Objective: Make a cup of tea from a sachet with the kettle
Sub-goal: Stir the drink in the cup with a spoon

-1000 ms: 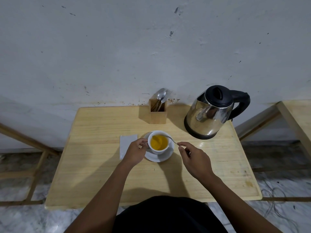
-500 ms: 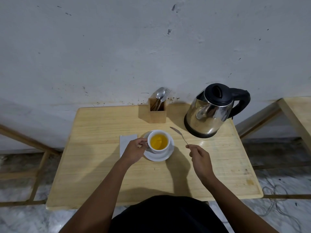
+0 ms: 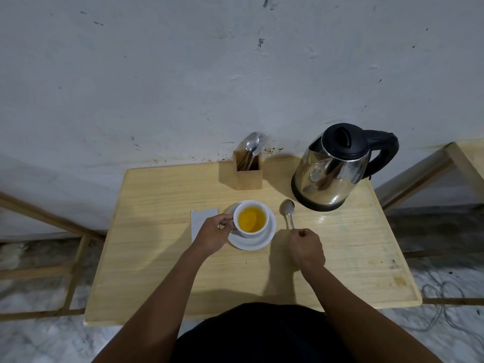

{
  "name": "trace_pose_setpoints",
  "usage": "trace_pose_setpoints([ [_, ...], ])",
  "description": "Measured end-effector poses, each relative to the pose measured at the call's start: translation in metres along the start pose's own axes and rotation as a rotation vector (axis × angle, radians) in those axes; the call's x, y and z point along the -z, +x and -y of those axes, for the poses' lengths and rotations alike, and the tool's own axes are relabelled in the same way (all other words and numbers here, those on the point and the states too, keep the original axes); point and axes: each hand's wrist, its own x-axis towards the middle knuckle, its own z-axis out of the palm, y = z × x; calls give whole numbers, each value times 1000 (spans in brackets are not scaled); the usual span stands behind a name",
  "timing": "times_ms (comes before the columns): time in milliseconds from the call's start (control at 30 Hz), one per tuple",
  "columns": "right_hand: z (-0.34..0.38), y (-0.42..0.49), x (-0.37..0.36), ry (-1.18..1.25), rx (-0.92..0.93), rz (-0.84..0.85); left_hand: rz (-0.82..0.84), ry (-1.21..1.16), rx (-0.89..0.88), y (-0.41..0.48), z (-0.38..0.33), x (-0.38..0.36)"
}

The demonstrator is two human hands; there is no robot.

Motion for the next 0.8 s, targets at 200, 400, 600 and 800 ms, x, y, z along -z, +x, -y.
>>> trace_pose_setpoints([
  [200, -1, 6, -4, -214, 63, -27, -11, 0, 3, -1, -1, 0],
  [400, -5, 6, -1, -218, 163, -69, -18, -24, 22, -1, -1, -2],
  [600, -10, 10, 1, -335, 258, -70, -6, -57, 47, -2, -1, -1],
  [800, 0, 6, 8, -373, 406, -161, -20, -29, 36, -4, -8, 3],
])
